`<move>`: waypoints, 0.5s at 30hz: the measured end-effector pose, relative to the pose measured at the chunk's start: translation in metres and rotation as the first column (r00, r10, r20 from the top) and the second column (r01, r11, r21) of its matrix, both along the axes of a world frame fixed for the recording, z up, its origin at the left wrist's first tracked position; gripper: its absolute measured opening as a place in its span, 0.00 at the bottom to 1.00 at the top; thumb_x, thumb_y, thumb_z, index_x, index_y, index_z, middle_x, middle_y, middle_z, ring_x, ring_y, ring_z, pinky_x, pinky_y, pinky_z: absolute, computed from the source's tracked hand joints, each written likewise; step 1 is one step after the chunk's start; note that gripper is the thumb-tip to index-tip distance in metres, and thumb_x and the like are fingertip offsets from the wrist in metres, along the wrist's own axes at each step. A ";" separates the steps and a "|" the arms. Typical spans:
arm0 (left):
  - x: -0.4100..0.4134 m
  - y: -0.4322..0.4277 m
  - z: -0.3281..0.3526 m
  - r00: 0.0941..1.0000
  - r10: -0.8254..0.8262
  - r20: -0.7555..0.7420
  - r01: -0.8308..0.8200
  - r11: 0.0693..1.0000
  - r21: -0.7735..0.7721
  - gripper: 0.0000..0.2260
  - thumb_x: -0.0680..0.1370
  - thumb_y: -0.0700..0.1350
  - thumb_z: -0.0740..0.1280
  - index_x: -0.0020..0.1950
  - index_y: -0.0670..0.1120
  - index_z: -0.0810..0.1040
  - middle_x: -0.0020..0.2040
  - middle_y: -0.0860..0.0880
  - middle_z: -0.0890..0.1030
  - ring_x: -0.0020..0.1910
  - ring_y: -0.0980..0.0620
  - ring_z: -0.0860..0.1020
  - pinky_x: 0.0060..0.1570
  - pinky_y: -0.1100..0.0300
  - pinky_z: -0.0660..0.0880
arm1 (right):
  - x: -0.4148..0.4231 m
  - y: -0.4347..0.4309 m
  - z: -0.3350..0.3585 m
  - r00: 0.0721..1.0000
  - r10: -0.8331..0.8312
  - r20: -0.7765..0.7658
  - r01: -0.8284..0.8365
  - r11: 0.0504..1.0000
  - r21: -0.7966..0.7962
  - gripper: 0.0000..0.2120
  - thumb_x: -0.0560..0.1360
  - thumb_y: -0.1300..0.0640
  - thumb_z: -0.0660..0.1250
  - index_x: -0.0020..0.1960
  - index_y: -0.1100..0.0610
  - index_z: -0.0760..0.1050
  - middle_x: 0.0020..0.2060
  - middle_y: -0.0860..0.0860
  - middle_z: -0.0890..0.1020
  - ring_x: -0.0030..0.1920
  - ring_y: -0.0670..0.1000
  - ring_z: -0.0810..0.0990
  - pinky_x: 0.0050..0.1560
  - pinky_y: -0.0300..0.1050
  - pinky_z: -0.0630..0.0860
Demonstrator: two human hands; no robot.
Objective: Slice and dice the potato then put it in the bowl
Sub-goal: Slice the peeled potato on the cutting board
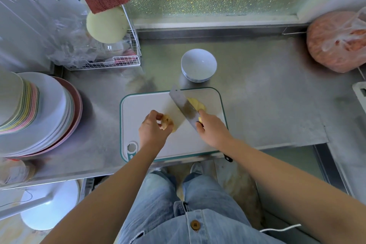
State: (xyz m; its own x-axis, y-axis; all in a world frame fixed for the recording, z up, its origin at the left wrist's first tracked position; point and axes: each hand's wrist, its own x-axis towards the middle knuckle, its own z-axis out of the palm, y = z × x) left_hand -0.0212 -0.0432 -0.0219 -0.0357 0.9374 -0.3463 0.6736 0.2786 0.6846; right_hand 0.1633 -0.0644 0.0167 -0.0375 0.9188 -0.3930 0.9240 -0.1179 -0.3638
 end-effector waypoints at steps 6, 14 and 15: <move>0.008 0.001 0.002 0.999 0.006 0.040 -0.006 1.000 -0.004 0.13 0.74 0.50 0.72 0.55 0.49 0.75 0.51 0.53 0.80 0.45 0.52 0.79 0.46 0.58 0.76 | -0.011 0.005 0.023 0.996 0.077 -0.051 -0.077 0.997 0.000 0.11 0.79 0.57 0.56 0.60 0.60 0.65 0.31 0.49 0.67 0.37 0.57 0.70 0.35 0.47 0.64; 0.009 -0.003 0.002 0.989 0.124 0.083 -0.125 0.992 0.006 0.11 0.76 0.56 0.68 0.54 0.51 0.78 0.49 0.53 0.82 0.40 0.54 0.81 0.47 0.52 0.79 | -0.017 0.001 0.045 0.994 0.108 -0.014 -0.109 0.994 -0.021 0.12 0.80 0.58 0.55 0.62 0.60 0.64 0.30 0.46 0.63 0.29 0.45 0.63 0.27 0.41 0.55; 0.010 -0.002 0.002 0.988 0.133 0.082 -0.134 0.991 0.008 0.10 0.77 0.55 0.68 0.53 0.51 0.78 0.49 0.53 0.82 0.40 0.53 0.81 0.47 0.52 0.79 | -0.018 0.001 0.048 0.995 0.103 -0.013 -0.103 0.994 -0.031 0.12 0.80 0.58 0.55 0.62 0.59 0.64 0.31 0.46 0.64 0.30 0.44 0.62 0.27 0.41 0.55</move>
